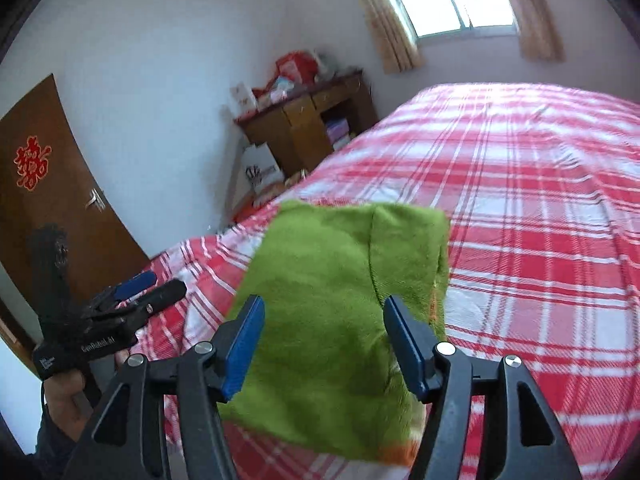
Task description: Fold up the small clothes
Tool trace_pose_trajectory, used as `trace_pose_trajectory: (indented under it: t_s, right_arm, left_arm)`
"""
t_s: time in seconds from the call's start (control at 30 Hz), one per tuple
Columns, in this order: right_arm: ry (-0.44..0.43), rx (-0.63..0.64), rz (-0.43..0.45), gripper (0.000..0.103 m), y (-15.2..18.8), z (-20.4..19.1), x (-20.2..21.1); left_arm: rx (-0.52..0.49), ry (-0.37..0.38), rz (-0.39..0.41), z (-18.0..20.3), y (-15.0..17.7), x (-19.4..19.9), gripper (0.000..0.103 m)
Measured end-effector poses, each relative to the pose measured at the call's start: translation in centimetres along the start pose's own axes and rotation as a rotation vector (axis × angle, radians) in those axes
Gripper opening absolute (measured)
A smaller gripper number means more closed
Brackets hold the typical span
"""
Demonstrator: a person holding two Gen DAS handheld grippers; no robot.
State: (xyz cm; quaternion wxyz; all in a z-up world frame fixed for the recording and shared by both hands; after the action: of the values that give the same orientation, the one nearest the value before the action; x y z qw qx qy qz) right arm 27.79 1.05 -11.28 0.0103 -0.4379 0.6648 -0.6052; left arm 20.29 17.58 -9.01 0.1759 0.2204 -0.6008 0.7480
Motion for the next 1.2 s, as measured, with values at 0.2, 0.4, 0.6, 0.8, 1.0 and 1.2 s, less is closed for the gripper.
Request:
trace_pose_trajectory:
  t_s: [0.2,0.4,0.6,0.8,1.0,1.2]
  right_arm:
    - [0.056,0.065,0.073,0.066,-0.5,-2.3,3.8]
    - [0.083,0.072,0.113,0.068,-1.3,-2.9,5.5]
    - [0.090,0.075,0.131,0.068,-1.7,-3.1,6.4]
    - [0.088,0.075,0.140,0.068,-1.7,-3.2,6.8]
    - [0.087,0.076,0.140,0.069,-1.6,-3.2,7.0]
    - [0.084,0.066,0.143,0.069,-1.4,-3.2,7.2]
  left_arm:
    - [0.011,0.054,0.066,0.5,-1.3,2.2,0.103]
    - [0.009,0.063,0.085,0.4,-1.6,3.0,0.103]
    - [0.016,0.067,0.103,0.3,-2.0,3.6,0.103]
    - [0.009,0.070,0.109,0.6,-1.9,3.8,0.103]
    - [0.003,0.069,0.105,0.8,-1.7,3.6,0.103]
    - [0.004,0.068,0.105,0.8,-1.7,3.6,0.103]
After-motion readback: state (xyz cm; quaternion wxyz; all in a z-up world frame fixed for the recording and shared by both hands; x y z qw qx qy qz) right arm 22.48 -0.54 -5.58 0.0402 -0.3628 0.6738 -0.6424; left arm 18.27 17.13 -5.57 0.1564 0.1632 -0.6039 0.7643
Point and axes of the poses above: each gripper's, at about its wrist camera, not at the fingertips, and x roughly against the way its jaws point, z to its right, y to its underside, the point moved 4 cm from there along -x, roughly the way its jaws point, and after that the axes turned 6 degrees about x, right-handed, at the moved point
